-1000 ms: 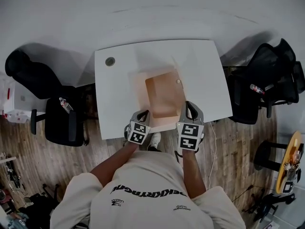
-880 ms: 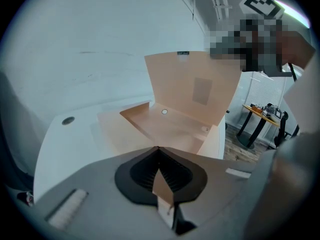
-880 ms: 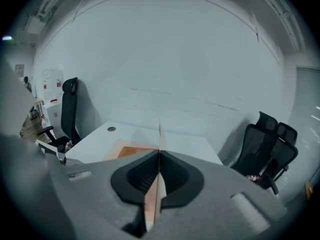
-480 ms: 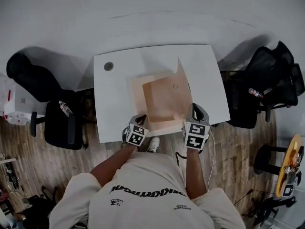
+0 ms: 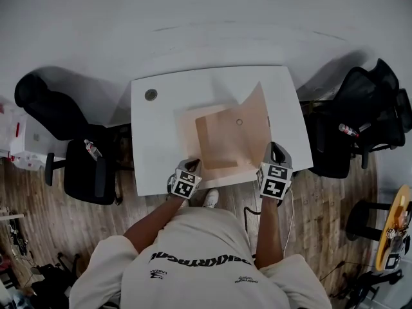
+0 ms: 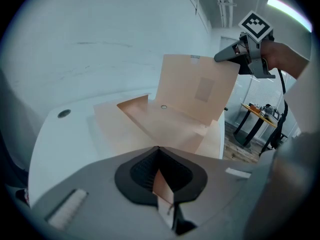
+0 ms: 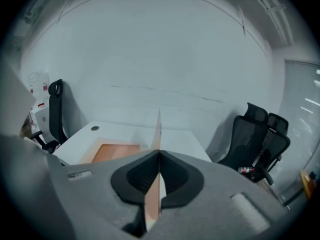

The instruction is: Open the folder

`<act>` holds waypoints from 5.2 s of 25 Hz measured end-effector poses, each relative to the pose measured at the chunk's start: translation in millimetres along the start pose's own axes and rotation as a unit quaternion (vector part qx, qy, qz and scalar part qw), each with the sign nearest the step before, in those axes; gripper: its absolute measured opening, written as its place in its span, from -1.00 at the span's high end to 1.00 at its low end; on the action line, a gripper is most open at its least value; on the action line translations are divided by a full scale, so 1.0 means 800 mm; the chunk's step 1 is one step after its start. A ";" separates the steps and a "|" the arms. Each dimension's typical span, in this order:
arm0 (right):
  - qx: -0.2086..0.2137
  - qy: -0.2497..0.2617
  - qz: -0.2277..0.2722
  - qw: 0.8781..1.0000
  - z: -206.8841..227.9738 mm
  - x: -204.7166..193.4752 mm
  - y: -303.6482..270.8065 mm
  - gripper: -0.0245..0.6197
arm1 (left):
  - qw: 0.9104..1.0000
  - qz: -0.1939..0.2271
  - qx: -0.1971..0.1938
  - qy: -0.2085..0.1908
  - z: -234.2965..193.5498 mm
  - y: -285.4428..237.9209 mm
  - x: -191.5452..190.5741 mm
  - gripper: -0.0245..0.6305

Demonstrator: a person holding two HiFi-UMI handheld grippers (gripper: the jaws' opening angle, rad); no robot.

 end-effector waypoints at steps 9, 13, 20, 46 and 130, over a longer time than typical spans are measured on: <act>-0.027 -0.007 -0.014 1.000 0.047 -0.009 -0.014 0.91 | 1.000 -0.003 -0.006 -0.027 -0.002 -0.001 -0.001 0.93; -0.028 -0.027 -0.020 0.999 0.071 -0.013 -0.020 0.90 | 1.000 -0.002 -0.011 -0.026 -0.003 -0.001 -0.001 0.93; -0.046 -0.029 -0.041 0.998 0.105 -0.022 -0.030 0.87 | 0.999 -0.002 -0.010 -0.032 -0.002 -0.001 0.000 0.93; -0.068 -0.020 -0.110 0.991 0.160 -0.044 -0.066 0.80 | 1.000 -0.008 -0.010 -0.019 -0.002 -0.003 0.000 0.93; 0.162 -0.065 0.205 0.963 -0.168 -0.061 0.079 0.92 | 0.970 0.243 -0.028 -0.005 0.030 0.190 0.058 0.93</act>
Point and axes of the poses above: the fingertips, and each gripper's own axes: y backward along the fingers, z to its right, x out of its top, the point moved 10 cm from there along y, backward along the fingers, and after that the axes turned 7 degrees about x, right-handed, at the moved point
